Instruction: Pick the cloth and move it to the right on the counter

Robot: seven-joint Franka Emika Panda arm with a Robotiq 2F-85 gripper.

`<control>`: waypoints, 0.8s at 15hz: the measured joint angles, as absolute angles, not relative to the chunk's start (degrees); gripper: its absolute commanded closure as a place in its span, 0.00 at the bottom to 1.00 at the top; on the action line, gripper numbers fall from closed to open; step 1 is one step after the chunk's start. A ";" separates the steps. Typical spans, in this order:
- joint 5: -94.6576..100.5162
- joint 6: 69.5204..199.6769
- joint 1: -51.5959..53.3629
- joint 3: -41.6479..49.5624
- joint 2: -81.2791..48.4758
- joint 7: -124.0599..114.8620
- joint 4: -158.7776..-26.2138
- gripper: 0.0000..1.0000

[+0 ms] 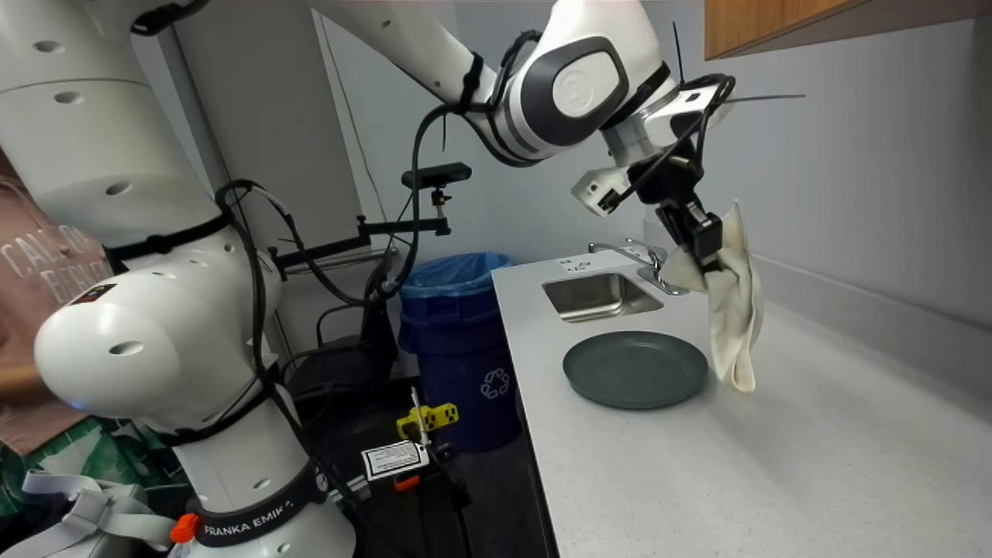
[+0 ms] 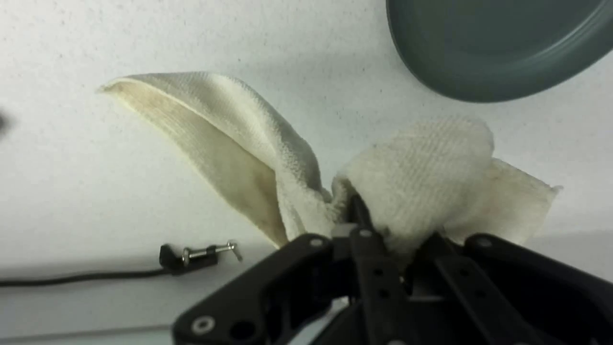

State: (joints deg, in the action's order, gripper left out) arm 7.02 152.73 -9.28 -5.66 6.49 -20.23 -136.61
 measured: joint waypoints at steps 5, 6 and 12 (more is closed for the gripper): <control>5.64 146.18 -7.92 -2.91 5.32 -19.33 -136.62 0.90; 5.64 145.40 -7.91 -2.59 5.07 -19.33 -136.62 0.64; 5.64 142.62 -7.61 -1.97 3.57 -19.34 -136.54 0.29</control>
